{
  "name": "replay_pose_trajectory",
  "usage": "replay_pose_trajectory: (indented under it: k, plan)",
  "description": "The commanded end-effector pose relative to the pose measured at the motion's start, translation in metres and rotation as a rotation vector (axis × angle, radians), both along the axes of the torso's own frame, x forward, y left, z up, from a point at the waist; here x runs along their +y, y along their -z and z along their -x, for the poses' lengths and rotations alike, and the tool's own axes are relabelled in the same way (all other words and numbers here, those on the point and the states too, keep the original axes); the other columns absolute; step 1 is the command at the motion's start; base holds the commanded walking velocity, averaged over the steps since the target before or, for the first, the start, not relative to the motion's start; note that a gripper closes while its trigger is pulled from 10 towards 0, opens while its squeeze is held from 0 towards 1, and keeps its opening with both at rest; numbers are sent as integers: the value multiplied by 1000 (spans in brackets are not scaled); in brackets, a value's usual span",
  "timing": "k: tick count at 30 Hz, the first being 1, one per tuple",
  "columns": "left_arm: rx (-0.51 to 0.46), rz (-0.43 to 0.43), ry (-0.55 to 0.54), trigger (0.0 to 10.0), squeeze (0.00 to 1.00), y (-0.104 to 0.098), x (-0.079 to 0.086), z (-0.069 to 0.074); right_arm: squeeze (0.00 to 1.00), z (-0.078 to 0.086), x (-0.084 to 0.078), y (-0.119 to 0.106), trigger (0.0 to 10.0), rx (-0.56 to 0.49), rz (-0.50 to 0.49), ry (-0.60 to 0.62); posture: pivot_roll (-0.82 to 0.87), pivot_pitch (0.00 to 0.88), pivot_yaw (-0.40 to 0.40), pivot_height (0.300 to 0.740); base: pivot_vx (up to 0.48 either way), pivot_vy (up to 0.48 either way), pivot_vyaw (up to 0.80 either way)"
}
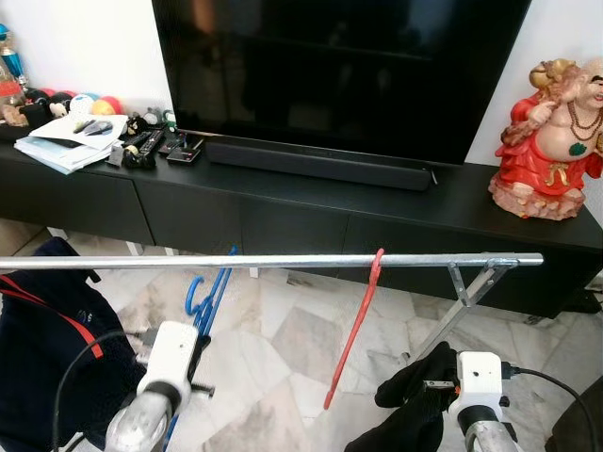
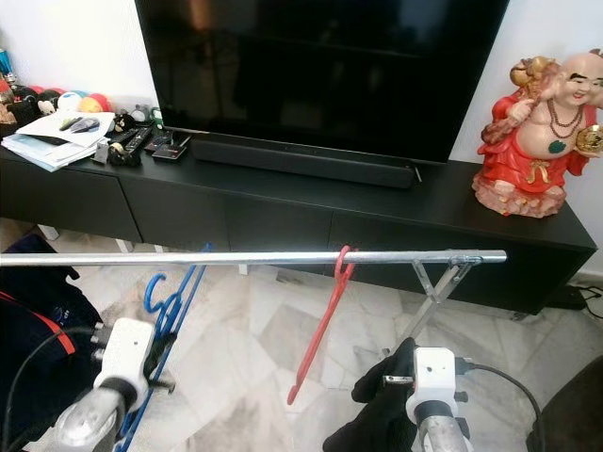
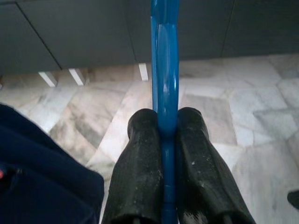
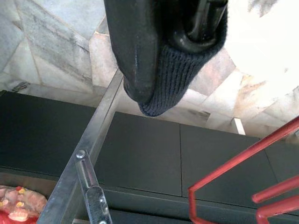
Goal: Hang hanger
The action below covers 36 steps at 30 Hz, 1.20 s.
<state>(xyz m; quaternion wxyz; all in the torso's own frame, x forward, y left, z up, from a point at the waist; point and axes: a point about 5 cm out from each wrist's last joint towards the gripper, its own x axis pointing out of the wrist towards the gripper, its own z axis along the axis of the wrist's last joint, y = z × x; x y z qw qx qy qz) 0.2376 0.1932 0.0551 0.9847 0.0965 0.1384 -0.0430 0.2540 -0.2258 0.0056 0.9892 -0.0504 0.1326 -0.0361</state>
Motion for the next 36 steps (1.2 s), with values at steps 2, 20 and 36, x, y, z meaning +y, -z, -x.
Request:
replay_pose_trajectory:
  k: [2, 20, 36]
  plan:
    - [-31, -20, -1, 10000, 0, -4, 6, 7, 0, -2, -8, -11, 10000, -59, -2, 32, 64, 0, -49, 740, 0, 0, 0]
    - [-38, -11, -61, 10000, 0, -4, 20, 8, 0, 18, -6, -1, 10000, -66, -293, 288, 35, 0, 32, 740, 0, 0, 0]
    - [-26, 5, -51, 10000, 0, -2, 17, 7, 0, 20, -2, -2, 10000, -62, -306, 282, 36, 0, 40, 740, 0, 261, 0]
